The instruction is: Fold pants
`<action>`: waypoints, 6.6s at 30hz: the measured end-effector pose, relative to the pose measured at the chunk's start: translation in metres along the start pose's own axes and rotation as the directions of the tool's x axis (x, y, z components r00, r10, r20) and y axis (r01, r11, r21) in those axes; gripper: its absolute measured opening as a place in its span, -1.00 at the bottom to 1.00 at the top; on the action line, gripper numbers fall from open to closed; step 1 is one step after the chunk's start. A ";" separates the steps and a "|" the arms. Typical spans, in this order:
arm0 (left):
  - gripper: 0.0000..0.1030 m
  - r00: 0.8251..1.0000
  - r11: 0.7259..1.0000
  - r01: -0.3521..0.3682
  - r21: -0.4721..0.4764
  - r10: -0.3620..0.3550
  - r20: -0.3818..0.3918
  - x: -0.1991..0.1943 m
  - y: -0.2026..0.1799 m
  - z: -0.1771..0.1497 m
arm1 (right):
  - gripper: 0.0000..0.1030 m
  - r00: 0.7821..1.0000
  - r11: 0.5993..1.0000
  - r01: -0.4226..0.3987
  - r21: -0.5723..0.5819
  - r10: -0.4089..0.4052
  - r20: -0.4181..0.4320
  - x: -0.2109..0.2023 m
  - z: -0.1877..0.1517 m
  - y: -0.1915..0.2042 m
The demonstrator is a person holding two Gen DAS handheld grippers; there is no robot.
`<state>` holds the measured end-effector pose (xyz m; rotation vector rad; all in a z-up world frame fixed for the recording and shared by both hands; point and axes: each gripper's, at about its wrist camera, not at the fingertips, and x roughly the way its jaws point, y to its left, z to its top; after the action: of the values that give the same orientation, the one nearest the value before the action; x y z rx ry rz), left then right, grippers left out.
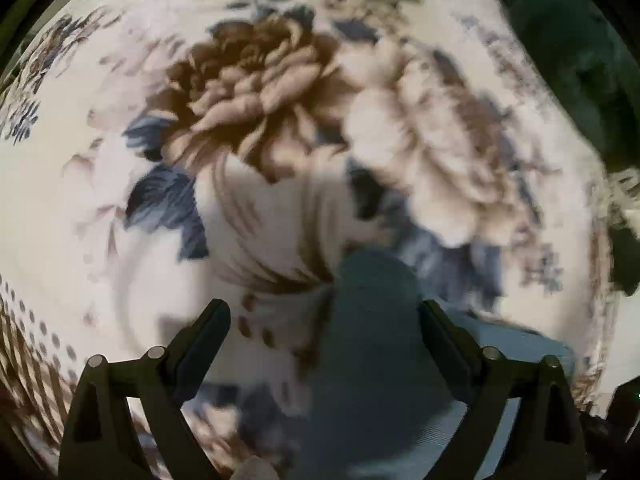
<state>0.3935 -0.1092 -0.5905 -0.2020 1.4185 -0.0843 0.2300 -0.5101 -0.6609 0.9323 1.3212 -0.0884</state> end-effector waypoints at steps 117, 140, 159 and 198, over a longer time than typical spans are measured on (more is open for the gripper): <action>0.62 0.934 0.999 -0.020 0.043 0.003 0.358 -0.137 0.118 0.354 | 0.78 0.962 0.903 0.168 -0.395 -0.063 0.264 0.150 0.227 0.528; 0.86 0.797 0.983 -0.169 0.070 0.095 0.596 -0.406 0.022 0.176 | 0.99 0.768 0.743 0.464 -0.482 -0.066 0.637 -0.172 0.019 0.580; 0.86 0.731 0.985 -0.170 0.036 0.102 0.675 -0.558 0.016 0.013 | 0.99 0.716 0.693 0.436 -0.575 0.120 0.687 -0.400 -0.201 0.563; 1.00 0.692 0.983 -0.177 0.038 0.097 0.716 -0.606 0.023 -0.041 | 1.00 0.704 0.656 0.428 -0.622 0.189 0.684 -0.464 -0.263 0.578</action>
<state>0.2595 0.0173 -0.0116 -0.0247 0.6329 0.0458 0.2024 -0.1747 0.0503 0.0121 0.5566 0.0028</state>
